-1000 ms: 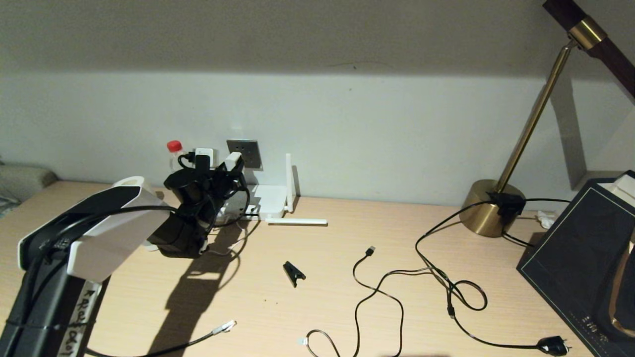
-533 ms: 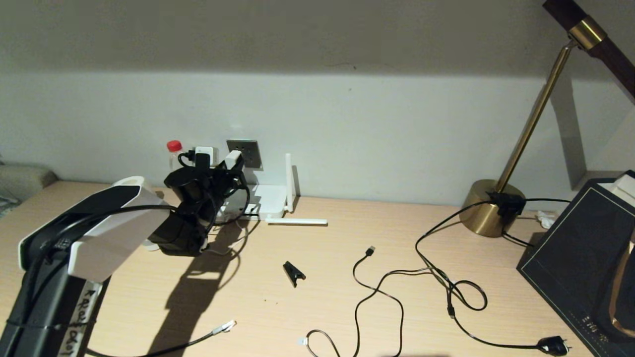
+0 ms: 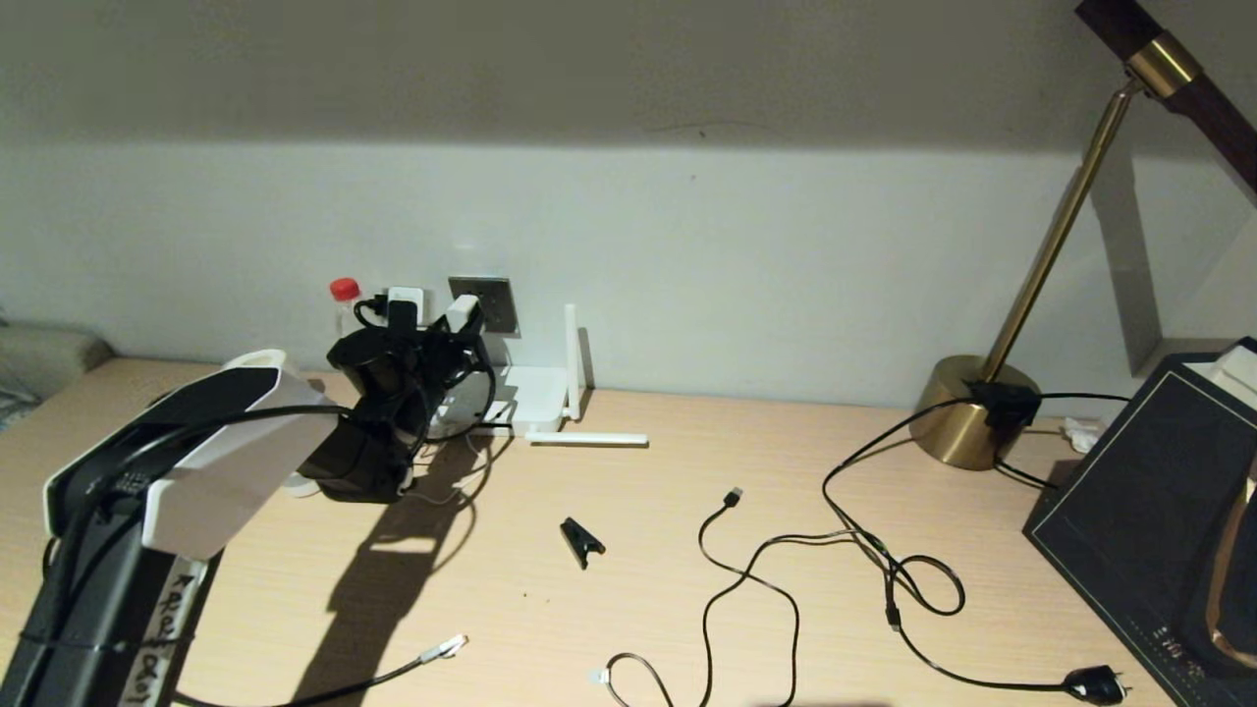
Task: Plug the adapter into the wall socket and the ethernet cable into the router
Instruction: Plug plug into socket
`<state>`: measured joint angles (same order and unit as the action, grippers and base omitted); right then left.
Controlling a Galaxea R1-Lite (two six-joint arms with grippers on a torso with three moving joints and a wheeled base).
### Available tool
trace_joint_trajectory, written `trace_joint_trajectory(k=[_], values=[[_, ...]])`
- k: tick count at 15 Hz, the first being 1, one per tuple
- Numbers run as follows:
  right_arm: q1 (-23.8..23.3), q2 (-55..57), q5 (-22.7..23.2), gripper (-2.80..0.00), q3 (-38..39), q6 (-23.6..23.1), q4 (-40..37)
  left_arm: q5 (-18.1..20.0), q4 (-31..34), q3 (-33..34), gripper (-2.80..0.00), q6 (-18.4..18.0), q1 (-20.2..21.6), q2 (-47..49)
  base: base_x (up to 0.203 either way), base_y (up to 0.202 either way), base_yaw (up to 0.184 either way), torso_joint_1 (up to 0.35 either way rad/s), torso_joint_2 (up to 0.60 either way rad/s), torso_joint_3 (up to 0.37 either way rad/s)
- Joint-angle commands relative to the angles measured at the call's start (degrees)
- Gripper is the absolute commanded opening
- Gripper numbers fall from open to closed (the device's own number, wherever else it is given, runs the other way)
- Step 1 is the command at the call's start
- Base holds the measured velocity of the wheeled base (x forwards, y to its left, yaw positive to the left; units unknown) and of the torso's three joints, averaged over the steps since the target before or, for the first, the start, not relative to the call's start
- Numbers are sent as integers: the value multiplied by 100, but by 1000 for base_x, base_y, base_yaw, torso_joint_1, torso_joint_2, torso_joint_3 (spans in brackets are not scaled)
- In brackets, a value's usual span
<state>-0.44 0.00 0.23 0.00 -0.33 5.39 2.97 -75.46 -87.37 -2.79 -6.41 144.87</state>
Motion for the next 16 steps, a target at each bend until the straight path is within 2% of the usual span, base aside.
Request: trace_joint_trajectory(k=[1,16], values=[[0,1,3,-280,202,-2,6,1,-39,-26,-280,-2,0,47,0,0,0,0,0,0],[0,0,3,-280,202,-2,6,-32,84,-316,-280,7,0,173,0,0,0,0,0,0]])
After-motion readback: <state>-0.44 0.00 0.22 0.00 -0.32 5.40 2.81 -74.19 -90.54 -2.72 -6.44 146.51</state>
